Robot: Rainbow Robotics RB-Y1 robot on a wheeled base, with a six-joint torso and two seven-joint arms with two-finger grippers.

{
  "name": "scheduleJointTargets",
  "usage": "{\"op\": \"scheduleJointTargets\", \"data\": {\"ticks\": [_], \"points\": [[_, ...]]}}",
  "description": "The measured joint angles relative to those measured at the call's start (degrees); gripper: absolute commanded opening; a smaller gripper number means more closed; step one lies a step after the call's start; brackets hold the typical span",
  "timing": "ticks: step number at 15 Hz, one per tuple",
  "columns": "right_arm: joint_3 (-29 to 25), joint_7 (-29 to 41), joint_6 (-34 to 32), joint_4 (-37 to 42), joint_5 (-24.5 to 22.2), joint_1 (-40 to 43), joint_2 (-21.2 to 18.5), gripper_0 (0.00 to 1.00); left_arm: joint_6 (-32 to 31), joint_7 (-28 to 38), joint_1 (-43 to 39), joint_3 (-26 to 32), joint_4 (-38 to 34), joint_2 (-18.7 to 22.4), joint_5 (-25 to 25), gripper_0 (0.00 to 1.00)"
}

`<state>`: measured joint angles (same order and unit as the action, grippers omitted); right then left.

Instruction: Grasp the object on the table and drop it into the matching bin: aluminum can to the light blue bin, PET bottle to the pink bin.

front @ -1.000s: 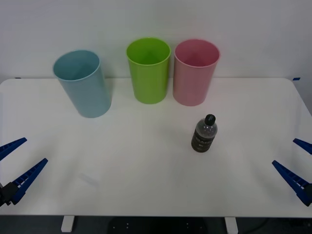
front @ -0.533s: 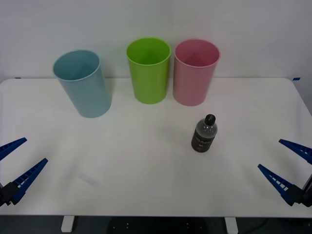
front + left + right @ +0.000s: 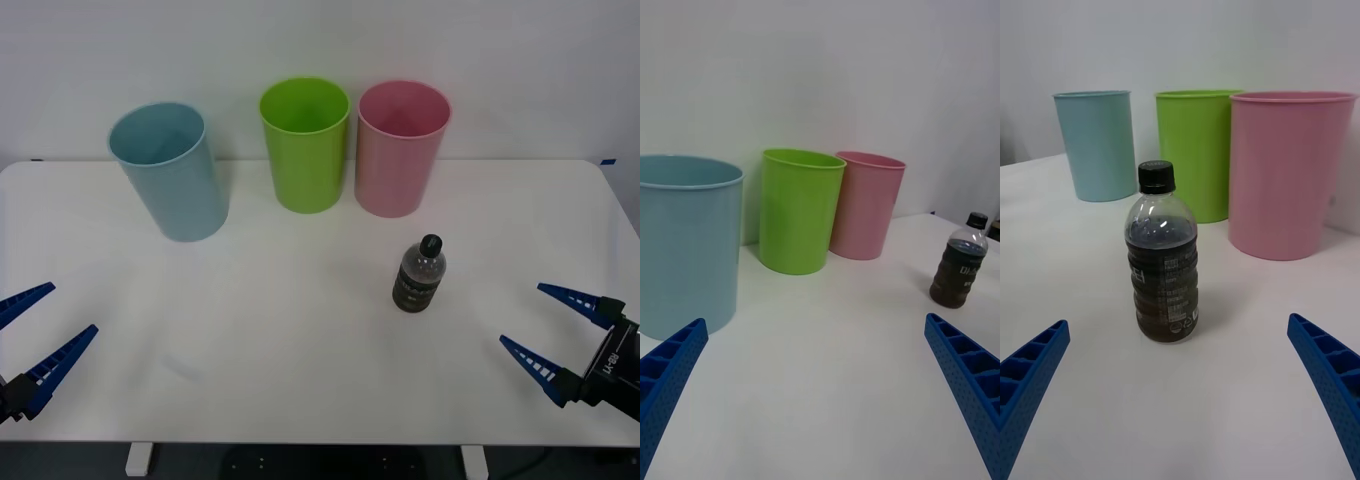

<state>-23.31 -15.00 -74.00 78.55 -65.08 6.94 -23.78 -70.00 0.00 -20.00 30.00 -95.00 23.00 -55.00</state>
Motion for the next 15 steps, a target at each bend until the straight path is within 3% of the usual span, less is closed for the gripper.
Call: {"op": "scheduleJointTargets", "data": {"ticks": [7,15], "points": [[3.2,-2.2,0.8,-6.9,-1.5,-6.0,0.1,1.0,0.0,0.0,0.0,0.0,0.0,0.0,0.0,1.0],[8.6,-2.9,8.6,-7.2,-2.1,-8.4,0.9,1.0,0.0,0.0,0.0,0.0,0.0,0.0,0.0,1.0]]}}
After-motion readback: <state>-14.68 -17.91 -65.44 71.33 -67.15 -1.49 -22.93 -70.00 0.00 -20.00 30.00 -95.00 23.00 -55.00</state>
